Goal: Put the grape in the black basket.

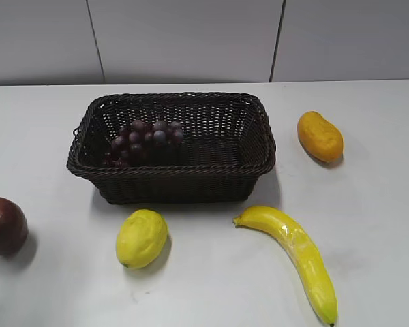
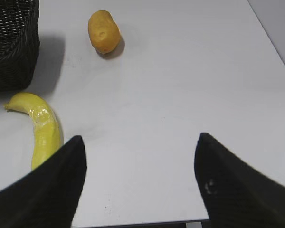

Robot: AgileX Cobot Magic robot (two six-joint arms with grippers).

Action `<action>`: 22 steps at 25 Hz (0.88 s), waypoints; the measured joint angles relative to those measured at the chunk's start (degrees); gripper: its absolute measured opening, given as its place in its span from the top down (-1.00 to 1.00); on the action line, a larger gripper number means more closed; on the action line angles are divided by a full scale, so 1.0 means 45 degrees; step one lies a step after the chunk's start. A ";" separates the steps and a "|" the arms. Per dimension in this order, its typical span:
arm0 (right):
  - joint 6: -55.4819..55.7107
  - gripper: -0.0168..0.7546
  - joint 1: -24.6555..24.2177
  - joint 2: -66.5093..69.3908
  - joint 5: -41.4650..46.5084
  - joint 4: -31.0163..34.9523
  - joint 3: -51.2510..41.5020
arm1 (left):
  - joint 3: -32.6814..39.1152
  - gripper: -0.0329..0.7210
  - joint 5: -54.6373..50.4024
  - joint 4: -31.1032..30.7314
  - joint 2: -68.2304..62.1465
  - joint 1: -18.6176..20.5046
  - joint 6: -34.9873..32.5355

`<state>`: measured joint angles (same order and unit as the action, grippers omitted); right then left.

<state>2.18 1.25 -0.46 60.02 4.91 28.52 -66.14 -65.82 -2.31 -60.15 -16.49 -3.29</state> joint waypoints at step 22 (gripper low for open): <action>0.0000 -0.44 0.0000 0.0000 -0.0010 0.0000 0.0000 | 0.8277 -0.55 0.0637 -0.0035 0.9358 0.0721 0.0376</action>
<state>2.18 1.25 -0.46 59.97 4.91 28.52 -28.89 -62.95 -2.47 -18.04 -13.24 -1.60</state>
